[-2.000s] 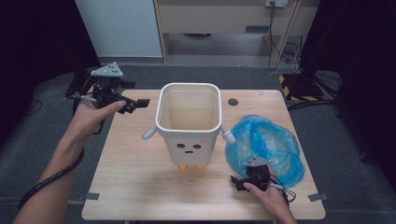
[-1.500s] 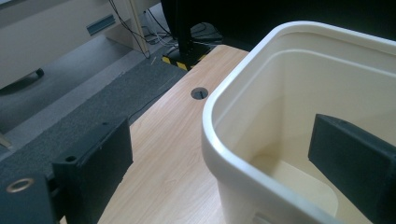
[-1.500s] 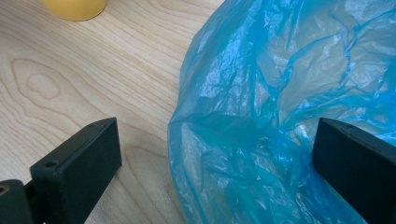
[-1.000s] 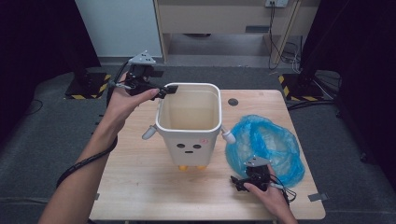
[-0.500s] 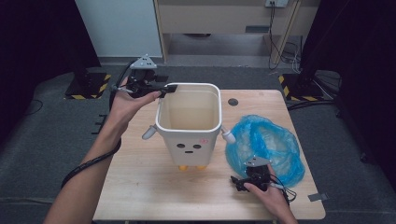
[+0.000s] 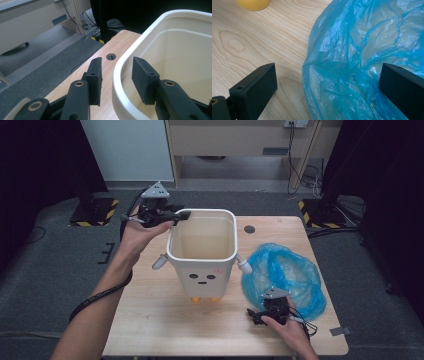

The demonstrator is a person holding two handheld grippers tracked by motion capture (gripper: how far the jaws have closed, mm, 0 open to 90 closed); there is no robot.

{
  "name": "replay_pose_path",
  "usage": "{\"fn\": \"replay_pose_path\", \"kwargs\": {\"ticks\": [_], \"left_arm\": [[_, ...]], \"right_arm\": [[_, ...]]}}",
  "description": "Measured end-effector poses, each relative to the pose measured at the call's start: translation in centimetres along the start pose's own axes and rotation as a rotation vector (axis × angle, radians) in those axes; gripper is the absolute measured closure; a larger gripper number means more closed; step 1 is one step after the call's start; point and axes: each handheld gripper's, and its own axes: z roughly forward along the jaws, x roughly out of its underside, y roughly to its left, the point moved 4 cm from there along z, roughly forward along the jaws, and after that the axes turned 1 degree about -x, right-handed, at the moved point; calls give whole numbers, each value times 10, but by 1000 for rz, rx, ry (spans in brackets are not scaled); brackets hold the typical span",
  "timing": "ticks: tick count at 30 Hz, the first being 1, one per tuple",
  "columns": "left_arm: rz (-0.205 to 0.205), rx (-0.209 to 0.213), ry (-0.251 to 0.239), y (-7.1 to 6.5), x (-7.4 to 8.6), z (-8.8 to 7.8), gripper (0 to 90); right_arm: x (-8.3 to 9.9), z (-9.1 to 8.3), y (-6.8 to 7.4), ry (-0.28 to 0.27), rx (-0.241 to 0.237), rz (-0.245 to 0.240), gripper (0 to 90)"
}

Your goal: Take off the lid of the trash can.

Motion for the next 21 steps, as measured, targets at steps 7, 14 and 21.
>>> {"fn": "replay_pose_path", "kwargs": {"ticks": [7,14,21], "left_arm": [[-9,14,-6,0,1,1,671],[-8,31,-8,0,2,1,729],[-22,54,6,2,1,0,741]], "right_arm": [[0,0,0,0,-1,3,21],[0,-1,0,0,-3,4,21],[0,-1,0,0,-3,2,21]]}}
